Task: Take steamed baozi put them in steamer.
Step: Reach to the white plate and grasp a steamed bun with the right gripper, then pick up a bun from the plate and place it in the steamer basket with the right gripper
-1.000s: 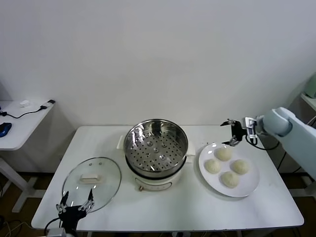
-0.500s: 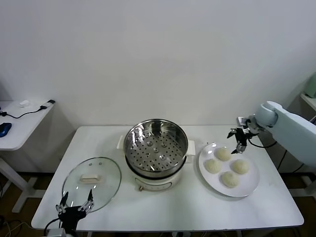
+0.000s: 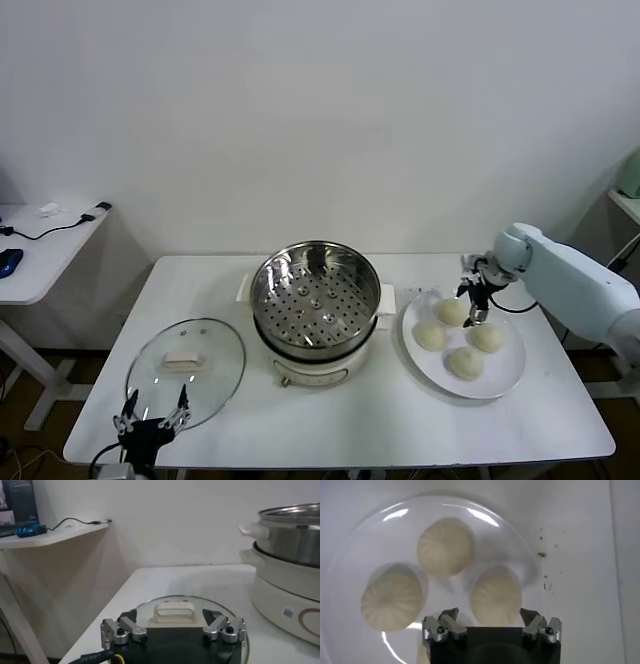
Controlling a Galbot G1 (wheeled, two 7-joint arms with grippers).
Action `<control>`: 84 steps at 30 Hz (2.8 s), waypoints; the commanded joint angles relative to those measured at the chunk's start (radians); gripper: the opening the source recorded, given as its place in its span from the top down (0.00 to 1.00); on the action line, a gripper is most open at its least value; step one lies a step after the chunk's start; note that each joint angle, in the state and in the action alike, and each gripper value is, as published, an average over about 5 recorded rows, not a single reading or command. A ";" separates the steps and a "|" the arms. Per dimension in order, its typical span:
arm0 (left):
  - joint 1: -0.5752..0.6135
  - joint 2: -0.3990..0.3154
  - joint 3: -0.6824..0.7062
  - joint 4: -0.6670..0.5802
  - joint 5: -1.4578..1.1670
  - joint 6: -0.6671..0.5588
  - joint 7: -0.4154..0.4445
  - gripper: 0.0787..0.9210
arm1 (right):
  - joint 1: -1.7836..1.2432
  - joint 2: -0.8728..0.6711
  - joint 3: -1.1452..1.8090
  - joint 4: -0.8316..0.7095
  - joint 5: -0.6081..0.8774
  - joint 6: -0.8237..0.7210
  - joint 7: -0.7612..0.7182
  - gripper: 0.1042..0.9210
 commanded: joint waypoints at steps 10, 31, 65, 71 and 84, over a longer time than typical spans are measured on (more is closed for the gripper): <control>0.003 -0.002 0.000 -0.005 0.006 0.000 -0.001 0.12 | -0.022 0.040 0.023 -0.054 -0.035 -0.012 0.021 0.18; 0.005 0.001 0.016 -0.010 0.017 -0.006 0.000 0.12 | 0.457 -0.071 -0.255 0.255 0.147 0.133 -0.094 0.39; -0.009 0.007 0.041 0.014 0.050 -0.019 -0.003 0.12 | 0.414 0.511 -0.521 0.119 -0.228 0.779 0.128 0.38; -0.011 0.012 0.042 0.021 0.049 -0.024 -0.004 0.12 | 0.371 0.535 -0.514 0.046 -0.240 0.786 0.145 0.38; -0.008 0.008 0.043 0.021 0.052 -0.030 -0.017 0.12 | 0.381 0.572 -0.487 -0.029 -0.191 0.823 0.210 0.20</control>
